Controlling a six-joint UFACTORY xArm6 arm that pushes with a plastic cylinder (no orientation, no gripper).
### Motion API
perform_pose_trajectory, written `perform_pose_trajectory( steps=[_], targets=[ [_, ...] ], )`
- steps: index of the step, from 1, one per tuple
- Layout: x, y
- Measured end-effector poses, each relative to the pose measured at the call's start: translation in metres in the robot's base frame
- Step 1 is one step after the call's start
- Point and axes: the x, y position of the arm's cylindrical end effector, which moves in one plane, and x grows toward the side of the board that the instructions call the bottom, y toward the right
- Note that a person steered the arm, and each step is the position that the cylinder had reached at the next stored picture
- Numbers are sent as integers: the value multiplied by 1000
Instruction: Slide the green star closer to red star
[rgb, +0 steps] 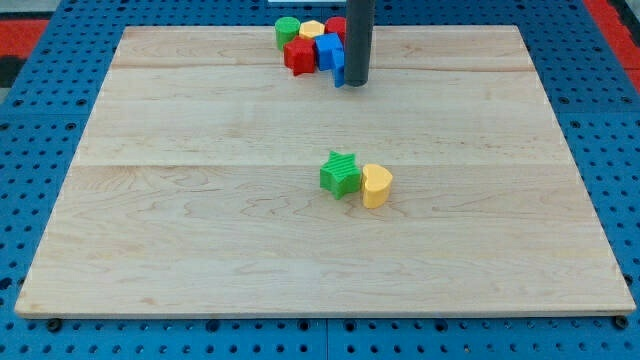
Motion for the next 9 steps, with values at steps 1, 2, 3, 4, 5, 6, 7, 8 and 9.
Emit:
perform_pose_trajectory(
  steps=[1, 2, 3, 4, 5, 6, 7, 8, 9],
  targets=[
    [0, -2],
    [0, -5],
    [10, 6],
    [47, -17],
    [92, -73],
    [149, -83],
    [199, -63],
    [206, -23],
    [163, -16]
  ],
)
